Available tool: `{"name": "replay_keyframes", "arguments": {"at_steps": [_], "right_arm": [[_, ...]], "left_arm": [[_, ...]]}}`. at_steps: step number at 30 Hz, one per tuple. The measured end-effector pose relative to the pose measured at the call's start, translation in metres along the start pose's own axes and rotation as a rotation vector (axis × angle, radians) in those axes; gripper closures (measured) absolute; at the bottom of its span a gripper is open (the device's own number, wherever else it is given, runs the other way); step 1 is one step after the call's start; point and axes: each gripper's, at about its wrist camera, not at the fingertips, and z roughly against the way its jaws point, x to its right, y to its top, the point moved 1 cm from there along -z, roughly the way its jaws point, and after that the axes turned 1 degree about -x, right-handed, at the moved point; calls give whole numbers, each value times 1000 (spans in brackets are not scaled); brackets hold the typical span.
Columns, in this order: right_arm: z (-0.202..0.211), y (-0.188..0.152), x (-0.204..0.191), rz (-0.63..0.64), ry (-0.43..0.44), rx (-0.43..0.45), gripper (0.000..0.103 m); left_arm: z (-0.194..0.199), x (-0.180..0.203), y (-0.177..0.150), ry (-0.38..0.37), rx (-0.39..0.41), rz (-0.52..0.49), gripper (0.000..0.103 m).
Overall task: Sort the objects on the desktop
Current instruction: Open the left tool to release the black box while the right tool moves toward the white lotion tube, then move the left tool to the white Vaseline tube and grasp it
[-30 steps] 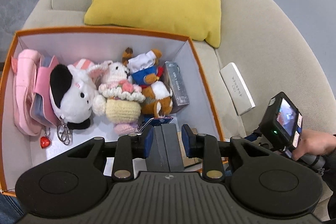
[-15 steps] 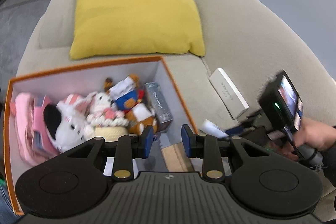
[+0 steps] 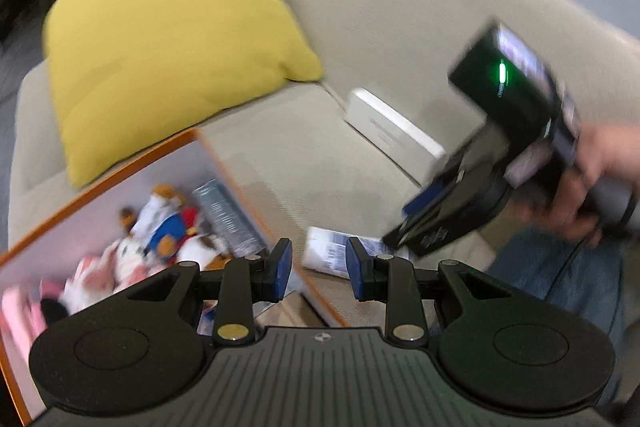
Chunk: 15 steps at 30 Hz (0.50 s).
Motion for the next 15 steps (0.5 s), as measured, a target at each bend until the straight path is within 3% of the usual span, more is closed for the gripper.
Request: {"name": "replay_keyframes", "arguments": {"at_steps": [8, 15], "right_arm": [[11, -27, 27, 103, -100, -91, 62], [6, -37, 37, 131, -28, -92, 62]], "left_arm": [[-48, 59, 1, -47, -104, -424, 69], [-91, 89, -10, -54, -232, -763, 63]]}}
